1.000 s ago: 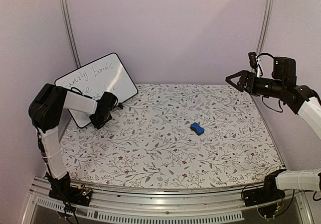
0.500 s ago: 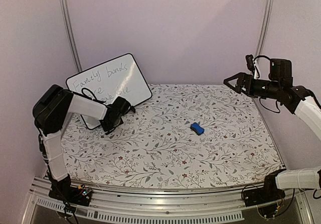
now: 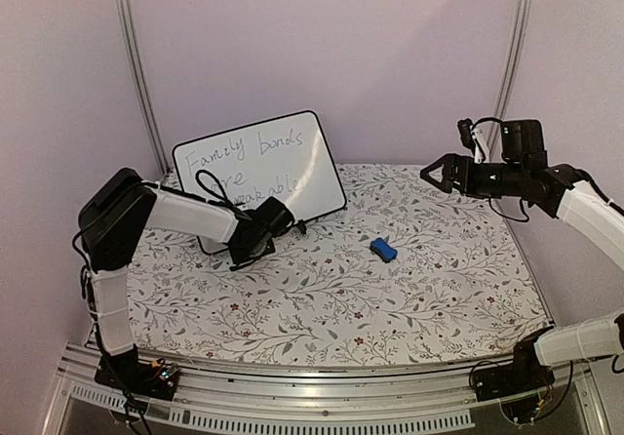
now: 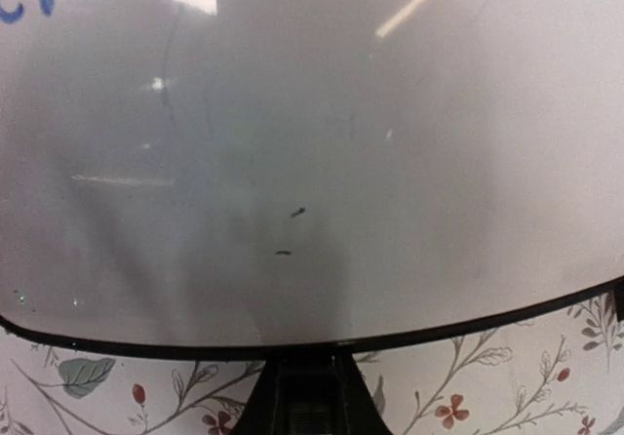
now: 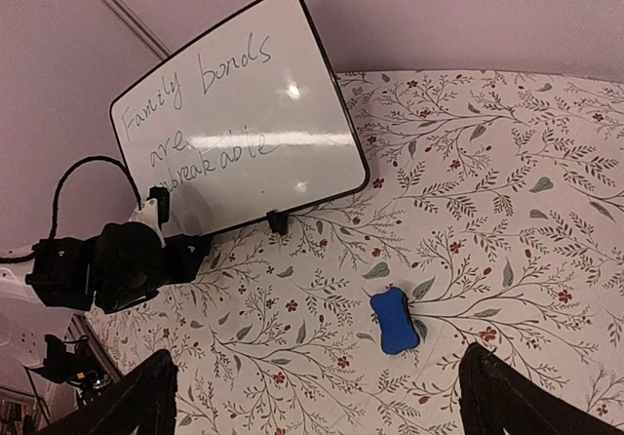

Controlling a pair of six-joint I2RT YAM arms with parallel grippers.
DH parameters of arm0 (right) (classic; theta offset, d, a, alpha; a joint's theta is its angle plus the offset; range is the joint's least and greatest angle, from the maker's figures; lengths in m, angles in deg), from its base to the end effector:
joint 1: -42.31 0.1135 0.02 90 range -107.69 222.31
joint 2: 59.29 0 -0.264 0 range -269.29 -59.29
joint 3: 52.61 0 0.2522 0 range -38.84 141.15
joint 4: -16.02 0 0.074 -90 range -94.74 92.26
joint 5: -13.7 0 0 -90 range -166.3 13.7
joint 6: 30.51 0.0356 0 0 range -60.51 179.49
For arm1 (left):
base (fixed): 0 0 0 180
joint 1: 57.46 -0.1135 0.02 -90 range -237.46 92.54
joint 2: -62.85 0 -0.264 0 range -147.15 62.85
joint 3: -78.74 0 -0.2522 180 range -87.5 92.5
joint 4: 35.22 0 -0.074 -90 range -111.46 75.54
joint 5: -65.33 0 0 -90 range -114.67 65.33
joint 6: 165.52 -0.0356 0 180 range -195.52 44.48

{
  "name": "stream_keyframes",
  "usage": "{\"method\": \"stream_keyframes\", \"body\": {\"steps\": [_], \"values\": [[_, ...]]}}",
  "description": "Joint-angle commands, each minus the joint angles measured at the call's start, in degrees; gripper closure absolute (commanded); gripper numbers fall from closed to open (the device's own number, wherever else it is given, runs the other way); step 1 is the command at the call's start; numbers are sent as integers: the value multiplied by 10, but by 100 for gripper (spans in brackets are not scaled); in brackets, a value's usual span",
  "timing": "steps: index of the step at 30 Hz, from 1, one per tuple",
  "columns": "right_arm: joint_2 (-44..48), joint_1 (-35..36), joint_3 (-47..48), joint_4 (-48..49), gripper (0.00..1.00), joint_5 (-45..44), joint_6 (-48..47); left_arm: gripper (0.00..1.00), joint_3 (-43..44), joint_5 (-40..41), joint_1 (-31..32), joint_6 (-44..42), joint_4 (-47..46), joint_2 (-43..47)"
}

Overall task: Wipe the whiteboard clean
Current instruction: Move the whiteboard to the center of the board.

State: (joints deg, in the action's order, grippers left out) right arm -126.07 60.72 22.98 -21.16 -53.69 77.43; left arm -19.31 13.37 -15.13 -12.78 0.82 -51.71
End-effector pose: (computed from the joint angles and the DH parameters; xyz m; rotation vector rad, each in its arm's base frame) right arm 0.2416 0.0948 0.3440 -0.2598 2.1052 0.7919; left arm 0.2952 -0.2392 0.1227 -0.5773 2.3287 0.1438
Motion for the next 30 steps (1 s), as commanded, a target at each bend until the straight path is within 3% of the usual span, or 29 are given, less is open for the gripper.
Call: {"method": "stream_keyframes", "body": {"steps": [1,14,30], "values": [[-24,28,-5,-25,1,-51,-22,100,42,-9,47,16,37,-24],[-61,45,-25,-24,1,-82,-33,99,112,-31,109,81,87,-77],[-109,68,-52,0,1,-95,-48,63,109,-55,136,79,71,-79]]}}
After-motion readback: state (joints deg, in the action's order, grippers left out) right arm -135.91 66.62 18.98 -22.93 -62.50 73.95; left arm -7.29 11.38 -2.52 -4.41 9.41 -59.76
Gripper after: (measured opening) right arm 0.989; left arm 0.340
